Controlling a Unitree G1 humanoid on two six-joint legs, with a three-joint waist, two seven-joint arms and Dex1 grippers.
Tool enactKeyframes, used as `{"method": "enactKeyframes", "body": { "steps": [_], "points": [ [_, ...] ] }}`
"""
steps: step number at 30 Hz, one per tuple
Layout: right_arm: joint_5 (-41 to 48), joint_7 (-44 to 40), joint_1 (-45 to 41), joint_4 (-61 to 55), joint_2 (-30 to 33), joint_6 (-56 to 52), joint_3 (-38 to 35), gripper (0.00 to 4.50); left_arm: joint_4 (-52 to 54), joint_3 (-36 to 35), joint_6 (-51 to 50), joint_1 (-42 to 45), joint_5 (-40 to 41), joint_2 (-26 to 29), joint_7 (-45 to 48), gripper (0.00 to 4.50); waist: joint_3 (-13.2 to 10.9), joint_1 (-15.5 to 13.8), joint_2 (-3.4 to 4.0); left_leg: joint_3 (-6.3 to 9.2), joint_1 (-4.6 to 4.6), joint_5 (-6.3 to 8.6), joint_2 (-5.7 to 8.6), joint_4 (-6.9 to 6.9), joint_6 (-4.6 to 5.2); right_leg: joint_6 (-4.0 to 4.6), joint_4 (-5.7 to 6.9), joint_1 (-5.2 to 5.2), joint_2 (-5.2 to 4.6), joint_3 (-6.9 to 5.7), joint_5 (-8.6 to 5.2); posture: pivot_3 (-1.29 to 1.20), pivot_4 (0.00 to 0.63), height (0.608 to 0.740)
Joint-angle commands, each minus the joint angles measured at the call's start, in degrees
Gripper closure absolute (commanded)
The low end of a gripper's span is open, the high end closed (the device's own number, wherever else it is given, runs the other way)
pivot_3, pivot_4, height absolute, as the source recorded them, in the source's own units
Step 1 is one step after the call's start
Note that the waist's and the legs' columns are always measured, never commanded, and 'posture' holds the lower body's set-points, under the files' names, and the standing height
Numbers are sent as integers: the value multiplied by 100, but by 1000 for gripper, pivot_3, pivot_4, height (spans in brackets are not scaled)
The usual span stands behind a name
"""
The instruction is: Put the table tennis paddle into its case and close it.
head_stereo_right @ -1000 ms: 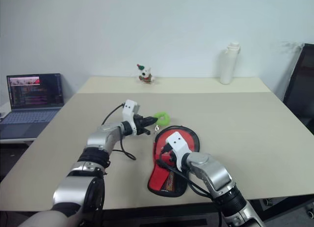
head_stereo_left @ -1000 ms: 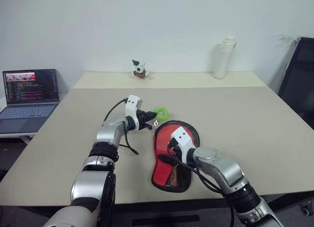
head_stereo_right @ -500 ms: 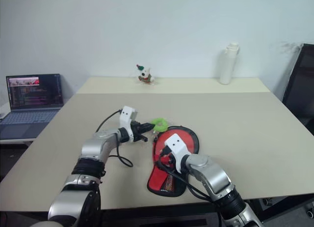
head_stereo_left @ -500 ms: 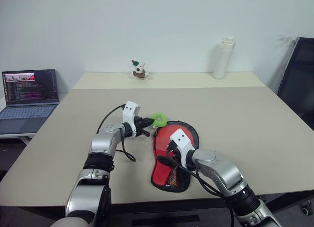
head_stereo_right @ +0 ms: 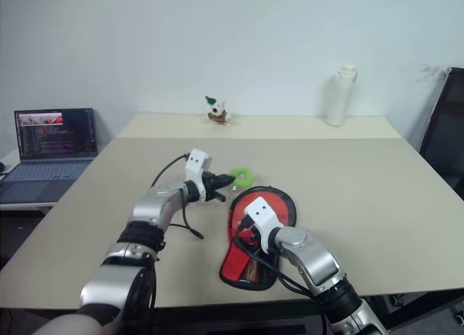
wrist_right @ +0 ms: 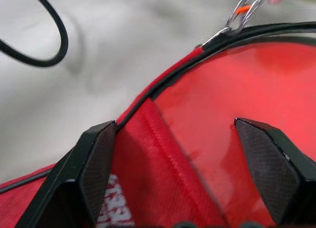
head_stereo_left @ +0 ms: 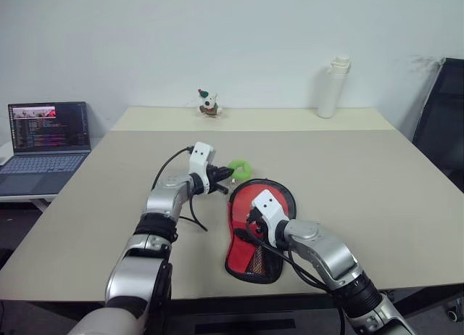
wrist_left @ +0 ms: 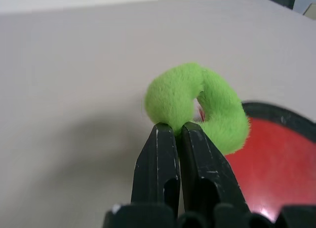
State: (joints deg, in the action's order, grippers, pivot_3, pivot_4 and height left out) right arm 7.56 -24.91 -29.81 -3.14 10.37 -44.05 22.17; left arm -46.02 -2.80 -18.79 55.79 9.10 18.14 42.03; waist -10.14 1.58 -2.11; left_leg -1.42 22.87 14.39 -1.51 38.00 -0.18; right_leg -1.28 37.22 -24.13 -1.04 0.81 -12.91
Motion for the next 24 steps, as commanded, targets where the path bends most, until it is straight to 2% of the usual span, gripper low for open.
{"method": "enactKeyframes", "body": {
  "steps": [1,11,18,24],
  "points": [
    [-172,11,256,340,105,-174,94,384,-413,92,506,397,-150,-55,53,4461,6,0,-1,0,-2,0,1,0,0,0,0,0,0,2,0,0,150,740],
    [-272,-82,525,276,129,-299,215,384,-1954,285,1404,1160,-663,-273,-68,4461,18,-16,-15,-4,-1,0,4,0,0,-20,-3,5,-2,-4,-12,0,150,740],
    [-303,-96,573,227,94,-366,253,384,-2742,362,1807,1604,-1111,-520,-738,4461,21,-20,-18,-4,-1,0,5,0,0,-22,-3,6,-2,-5,-13,0,150,740],
    [-291,-83,707,111,72,-474,317,384,-2990,353,2047,1911,-1408,-782,-1324,4461,23,-33,-20,-3,1,0,5,0,0,-23,-3,6,-2,-7,-12,0,150,740]
  ]
}}
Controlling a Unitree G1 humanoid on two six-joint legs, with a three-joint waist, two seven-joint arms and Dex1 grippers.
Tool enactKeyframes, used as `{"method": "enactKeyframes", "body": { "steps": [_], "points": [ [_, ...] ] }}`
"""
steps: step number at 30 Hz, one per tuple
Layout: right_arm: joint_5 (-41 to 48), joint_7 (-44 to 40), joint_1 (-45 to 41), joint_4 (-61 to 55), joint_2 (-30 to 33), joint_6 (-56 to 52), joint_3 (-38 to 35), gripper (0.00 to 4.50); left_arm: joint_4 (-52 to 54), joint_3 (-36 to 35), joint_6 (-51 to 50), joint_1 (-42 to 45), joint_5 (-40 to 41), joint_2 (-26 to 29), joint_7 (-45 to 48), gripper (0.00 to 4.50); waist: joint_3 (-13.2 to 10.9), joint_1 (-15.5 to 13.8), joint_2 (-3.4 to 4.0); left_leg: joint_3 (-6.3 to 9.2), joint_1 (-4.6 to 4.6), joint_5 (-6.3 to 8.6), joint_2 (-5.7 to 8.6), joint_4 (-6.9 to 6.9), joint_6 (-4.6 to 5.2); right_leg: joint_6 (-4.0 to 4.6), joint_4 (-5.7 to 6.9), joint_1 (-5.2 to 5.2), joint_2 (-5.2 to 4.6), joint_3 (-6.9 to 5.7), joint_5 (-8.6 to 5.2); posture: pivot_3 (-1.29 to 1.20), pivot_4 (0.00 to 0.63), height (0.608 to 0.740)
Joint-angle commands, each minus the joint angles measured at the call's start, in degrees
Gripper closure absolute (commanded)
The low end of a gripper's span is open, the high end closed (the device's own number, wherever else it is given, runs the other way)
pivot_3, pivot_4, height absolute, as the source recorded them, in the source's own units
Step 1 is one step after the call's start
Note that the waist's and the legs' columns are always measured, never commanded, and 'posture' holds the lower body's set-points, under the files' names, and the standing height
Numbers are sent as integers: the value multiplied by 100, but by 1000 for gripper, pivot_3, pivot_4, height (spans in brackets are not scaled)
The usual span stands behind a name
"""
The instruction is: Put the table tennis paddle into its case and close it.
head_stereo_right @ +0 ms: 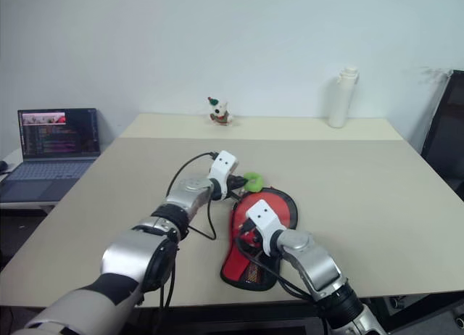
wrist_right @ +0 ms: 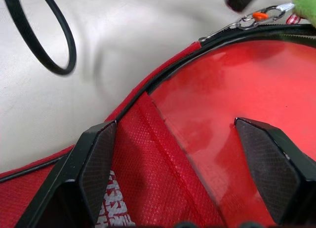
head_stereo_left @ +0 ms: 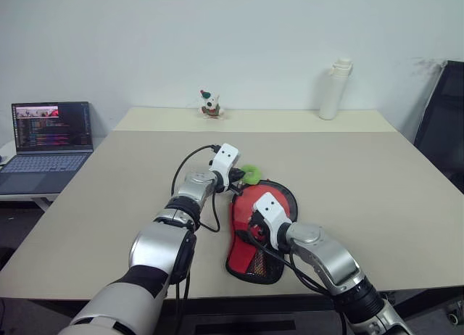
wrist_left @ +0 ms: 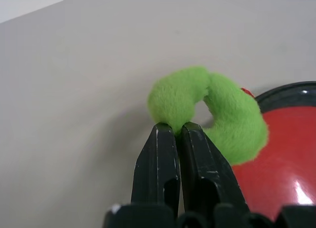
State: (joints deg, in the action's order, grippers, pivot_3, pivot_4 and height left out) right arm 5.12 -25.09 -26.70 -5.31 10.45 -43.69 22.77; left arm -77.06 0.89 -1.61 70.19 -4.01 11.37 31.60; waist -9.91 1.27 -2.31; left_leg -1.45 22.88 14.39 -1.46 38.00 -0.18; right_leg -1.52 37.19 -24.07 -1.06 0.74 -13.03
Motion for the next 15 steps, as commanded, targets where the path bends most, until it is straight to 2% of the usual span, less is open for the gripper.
{"method": "enactKeyframes", "body": {
  "steps": [1,15],
  "points": [
    [-49,-61,433,292,67,-533,275,384,90,-33,352,526,-131,-146,-350,4461,1,-4,-1,0,1,0,0,0,0,0,0,0,0,-1,0,0,150,740],
    [-62,0,1010,-362,106,-913,446,384,-77,128,688,947,-725,-791,-908,4461,7,-6,-2,-4,-1,0,0,-2,0,-2,-3,1,1,-2,0,0,150,740]
  ]
}}
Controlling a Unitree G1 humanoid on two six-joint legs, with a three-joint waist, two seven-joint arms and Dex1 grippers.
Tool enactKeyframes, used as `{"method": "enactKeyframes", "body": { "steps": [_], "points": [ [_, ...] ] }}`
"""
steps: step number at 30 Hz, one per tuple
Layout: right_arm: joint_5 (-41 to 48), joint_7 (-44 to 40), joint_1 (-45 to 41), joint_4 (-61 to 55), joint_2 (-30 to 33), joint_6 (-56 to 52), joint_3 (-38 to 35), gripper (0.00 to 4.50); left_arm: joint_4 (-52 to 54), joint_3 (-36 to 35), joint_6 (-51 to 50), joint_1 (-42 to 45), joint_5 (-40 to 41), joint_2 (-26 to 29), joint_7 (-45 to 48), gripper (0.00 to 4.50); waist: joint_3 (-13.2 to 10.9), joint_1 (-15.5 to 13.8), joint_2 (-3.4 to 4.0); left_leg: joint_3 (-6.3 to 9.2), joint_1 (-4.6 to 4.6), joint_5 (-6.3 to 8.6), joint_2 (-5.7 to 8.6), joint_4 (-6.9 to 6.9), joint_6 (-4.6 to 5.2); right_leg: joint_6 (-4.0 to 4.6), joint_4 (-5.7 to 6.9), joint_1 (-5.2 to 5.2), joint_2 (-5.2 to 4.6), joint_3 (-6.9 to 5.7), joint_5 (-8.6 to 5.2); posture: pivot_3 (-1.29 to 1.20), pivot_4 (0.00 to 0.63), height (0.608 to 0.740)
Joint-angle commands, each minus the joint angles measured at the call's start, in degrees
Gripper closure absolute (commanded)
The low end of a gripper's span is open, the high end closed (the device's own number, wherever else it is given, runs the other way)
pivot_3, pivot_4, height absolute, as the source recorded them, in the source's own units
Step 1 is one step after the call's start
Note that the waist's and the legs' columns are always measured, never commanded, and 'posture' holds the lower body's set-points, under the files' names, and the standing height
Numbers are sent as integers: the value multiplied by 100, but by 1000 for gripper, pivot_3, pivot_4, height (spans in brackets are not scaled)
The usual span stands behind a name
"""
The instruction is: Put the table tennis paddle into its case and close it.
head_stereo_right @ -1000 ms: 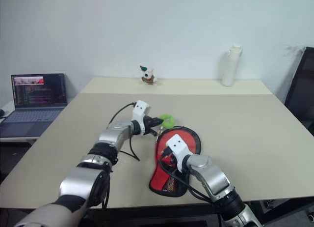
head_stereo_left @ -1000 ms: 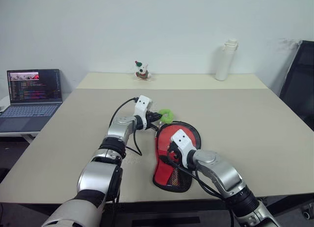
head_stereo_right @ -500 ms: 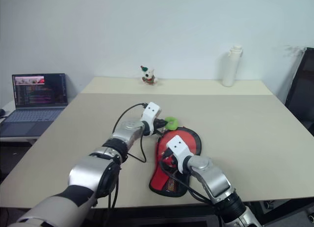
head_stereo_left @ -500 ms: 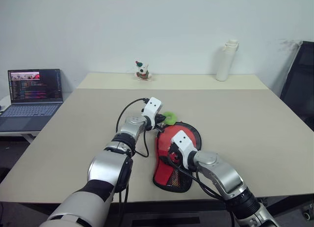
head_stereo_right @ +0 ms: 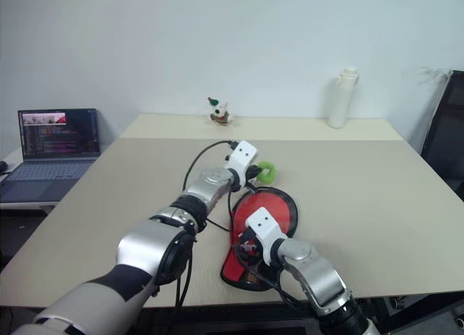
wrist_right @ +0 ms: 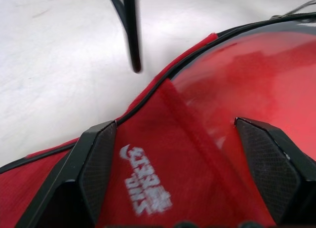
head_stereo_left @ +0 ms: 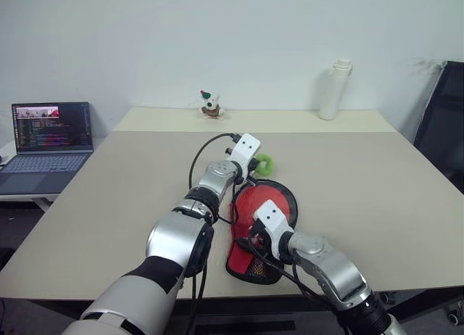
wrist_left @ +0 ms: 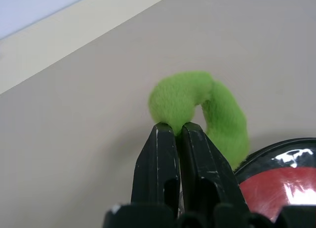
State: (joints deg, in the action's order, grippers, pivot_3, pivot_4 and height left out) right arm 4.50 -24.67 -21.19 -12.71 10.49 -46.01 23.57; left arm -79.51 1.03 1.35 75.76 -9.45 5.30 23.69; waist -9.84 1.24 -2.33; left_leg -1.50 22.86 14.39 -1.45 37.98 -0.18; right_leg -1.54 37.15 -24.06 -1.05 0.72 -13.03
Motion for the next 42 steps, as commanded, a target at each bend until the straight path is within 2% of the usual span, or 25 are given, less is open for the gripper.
{"method": "enactKeyframes", "body": {
  "steps": [1,13,22,32,35,41,42],
  "points": [
    [1,-25,510,314,98,-716,387,384,162,182,452,389,-275,-237,-137,4461,0,-4,-1,0,0,0,0,0,0,0,-1,0,0,-1,0,0,150,740],
    [52,211,1261,-521,113,-1228,631,384,76,990,888,521,-1330,-785,-547,4461,10,-111,0,-3,3,0,2,-1,-1,0,-7,2,0,-4,-1,0,150,740],
    [77,308,1417,-757,105,-1418,647,384,42,1172,995,733,-1689,-1005,-840,4461,12,-146,-2,-2,9,8,5,-4,-8,-10,-19,1,-3,-6,-9,0,150,740],
    [97,290,1347,-735,125,-1440,615,384,30,1164,967,444,-1697,-1119,-260,4461,15,-150,0,-1,9,10,6,-5,-9,-11,-18,2,-4,-7,-12,0,150,740],
    [87,265,1297,-674,145,-1398,590,384,38,1135,981,417,-1674,-1090,-164,3679,17,-150,0,-1,9,10,6,-4,-9,-10,-18,2,-4,-6,-12,0,150,740],
    [65,231,1100,-545,144,-1315,534,384,24,1254,1024,305,-1765,-915,246,1558,41,-108,6,-6,4,11,5,-4,-8,-10,-16,2,-2,-1,-12,0,150,740],
    [69,219,1057,-522,141,-1296,507,384,27,1270,1063,280,-1776,-869,347,1558,45,-102,8,-7,2,11,5,-4,-8,-10,-15,2,0,-1,-12,0,150,740]
  ]
}}
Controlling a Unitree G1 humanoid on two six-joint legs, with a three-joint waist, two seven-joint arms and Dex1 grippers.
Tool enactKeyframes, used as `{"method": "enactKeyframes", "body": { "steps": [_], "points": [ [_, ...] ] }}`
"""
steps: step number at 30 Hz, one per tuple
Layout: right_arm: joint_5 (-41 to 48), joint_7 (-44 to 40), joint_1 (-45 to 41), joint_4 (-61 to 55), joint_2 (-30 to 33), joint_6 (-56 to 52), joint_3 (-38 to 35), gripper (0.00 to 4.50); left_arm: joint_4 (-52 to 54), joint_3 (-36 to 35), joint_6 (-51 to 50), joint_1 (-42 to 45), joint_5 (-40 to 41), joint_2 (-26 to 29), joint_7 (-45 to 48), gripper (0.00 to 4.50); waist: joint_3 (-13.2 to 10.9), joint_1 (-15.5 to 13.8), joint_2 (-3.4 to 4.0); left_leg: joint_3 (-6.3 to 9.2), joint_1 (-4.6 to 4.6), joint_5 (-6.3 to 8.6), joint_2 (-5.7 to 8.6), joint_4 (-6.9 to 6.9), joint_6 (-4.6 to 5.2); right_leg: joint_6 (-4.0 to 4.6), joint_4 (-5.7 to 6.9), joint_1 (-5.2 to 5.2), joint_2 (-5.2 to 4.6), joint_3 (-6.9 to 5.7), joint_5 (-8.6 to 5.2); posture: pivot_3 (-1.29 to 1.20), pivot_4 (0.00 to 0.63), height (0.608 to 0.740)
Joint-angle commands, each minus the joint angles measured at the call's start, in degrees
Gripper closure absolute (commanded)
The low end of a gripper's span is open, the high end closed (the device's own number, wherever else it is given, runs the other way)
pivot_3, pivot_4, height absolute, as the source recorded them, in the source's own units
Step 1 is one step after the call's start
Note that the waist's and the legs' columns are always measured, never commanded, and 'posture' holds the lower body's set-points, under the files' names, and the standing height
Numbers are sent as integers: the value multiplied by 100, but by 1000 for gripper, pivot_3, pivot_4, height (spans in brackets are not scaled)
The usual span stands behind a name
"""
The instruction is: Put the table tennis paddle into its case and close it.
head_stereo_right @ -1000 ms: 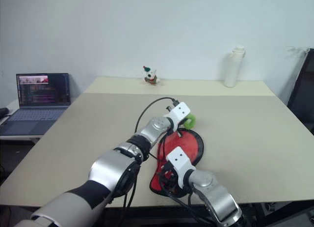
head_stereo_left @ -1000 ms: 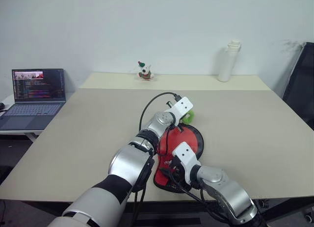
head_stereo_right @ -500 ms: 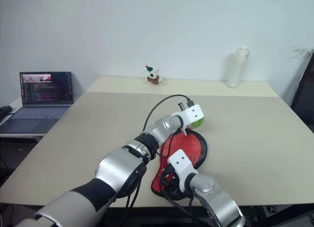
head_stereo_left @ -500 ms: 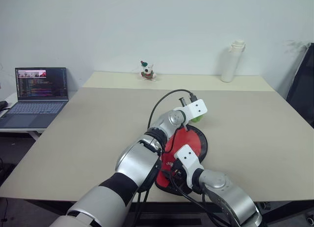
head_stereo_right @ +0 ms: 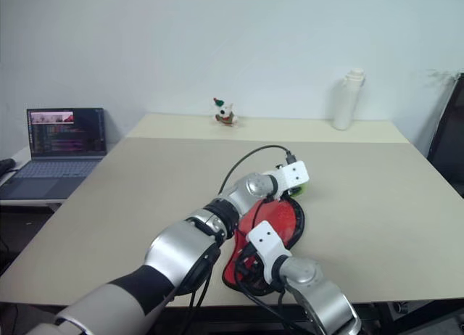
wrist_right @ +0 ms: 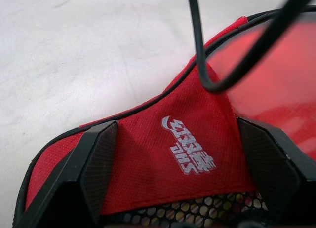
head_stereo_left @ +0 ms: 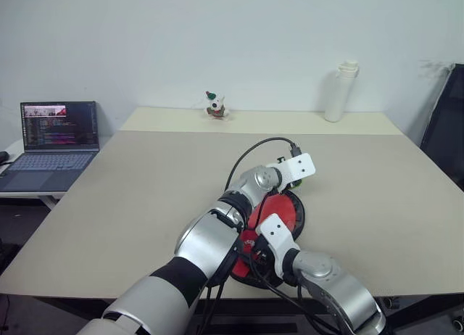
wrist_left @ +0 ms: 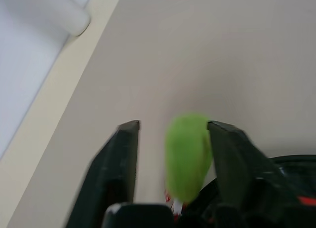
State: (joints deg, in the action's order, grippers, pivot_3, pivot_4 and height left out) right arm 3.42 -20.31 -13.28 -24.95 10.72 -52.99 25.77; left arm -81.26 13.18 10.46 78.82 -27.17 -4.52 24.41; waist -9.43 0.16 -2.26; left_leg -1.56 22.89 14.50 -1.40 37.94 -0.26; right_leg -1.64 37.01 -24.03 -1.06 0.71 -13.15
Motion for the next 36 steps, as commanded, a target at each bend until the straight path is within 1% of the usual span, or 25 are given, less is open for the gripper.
{"method": "enactKeyframes", "body": {
  "steps": [1,5,10,12,14,16,19,21,24,28,30,33,36],
  "points": [
    [182,-235,224,732,121,-570,253,384,207,51,180,-42,-2,155,311,1558,7,12,3,-1,-3,0,0,0,0,0,3,1,2,1,0,0,150,740],
    [301,-393,34,580,183,-593,10,384,257,-176,273,-37,230,400,547,1558,7,28,4,1,-7,-1,-3,2,0,2,12,1,7,0,0,0,150,740],
    [881,-727,-151,-169,272,-772,-671,384,395,-958,302,21,1069,834,1053,1558,5,25,3,2,1,-1,-6,4,0,2,10,-3,4,2,1,0,150,740],
    [1332,-862,-249,-613,218,-1005,-1244,384,515,-1431,241,14,1617,1082,1511,1558,-6,27,1,3,7,0,-6,3,0,4,8,-7,3,2,2,0,150,740],
    [1750,-980,-375,-984,246,-1154,-1874,384,704,-2015,-47,-71,2345,1359,2257,1558,-16,28,3,6,11,0,-7,3,0,13,9,-12,2,3,8,0,150,740],
    [2006,-983,-458,-1118,298,-1249,-2342,384,928,-2312,-272,-262,2809,1592,3027,1558,-21,35,5,6,12,-1,-7,3,0,27,11,-14,3,2,17,0,150,740],
    [2205,-863,-608,-1067,391,-1285,-3030,384,1491,-2473,-766,-783,3282,2066,4048,1558,-20,74,7,5,5,-1,-9,2,0,27,13,-10,4,1,16,0,150,740],
    [2310,-788,-666,-911,431,-1198,-3390,384,2166,-2478,-1300,-1248,3581,2335,4510,1558,-20,126,7,6,3,-1,-11,3,0,28,17,-10,4,2,16,0,150,740],
    [2242,-574,-695,-509,495,-962,-3669,384,3644,-2364,-2297,-2146,4007,2713,4980,1558,-23,157,11,13,4,-1,-15,3,0,31,23,-13,4,7,18,0,150,740],
    [1875,-219,-719,322,476,-315,-3562,384,5649,-2231,-3482,-3313,4523,3030,4988,1558,-26,160,12,17,4,-1,-16,3,-1,33,24,-15,3,14,19,0,150,740],
    [1706,-34,-903,946,271,70,-3406,384,6464,-2230,-3901,-3873,4718,3162,4804,1558,-25,160,13,16,0,-1,-15,4,-1,33,26,-14,2,19,19,0,150,740],
    [1537,251,-1256,1769,-74,551,-3349,384,7084,-2208,-4218,-4267,4890,3264,4547,1558,-27,161,15,12,-9,-2,-17,6,-1,36,33,-13,2,26,21,0,150,740],
    [1326,408,-1531,2488,-232,1031,-3251,384,7348,-2176,-4359,-4391,4988,3322,4363,1558,-27,156,16,15,-11,-4,-17,9,-1,36,42,-13,4,23,20,0,150,740]
  ]
}}
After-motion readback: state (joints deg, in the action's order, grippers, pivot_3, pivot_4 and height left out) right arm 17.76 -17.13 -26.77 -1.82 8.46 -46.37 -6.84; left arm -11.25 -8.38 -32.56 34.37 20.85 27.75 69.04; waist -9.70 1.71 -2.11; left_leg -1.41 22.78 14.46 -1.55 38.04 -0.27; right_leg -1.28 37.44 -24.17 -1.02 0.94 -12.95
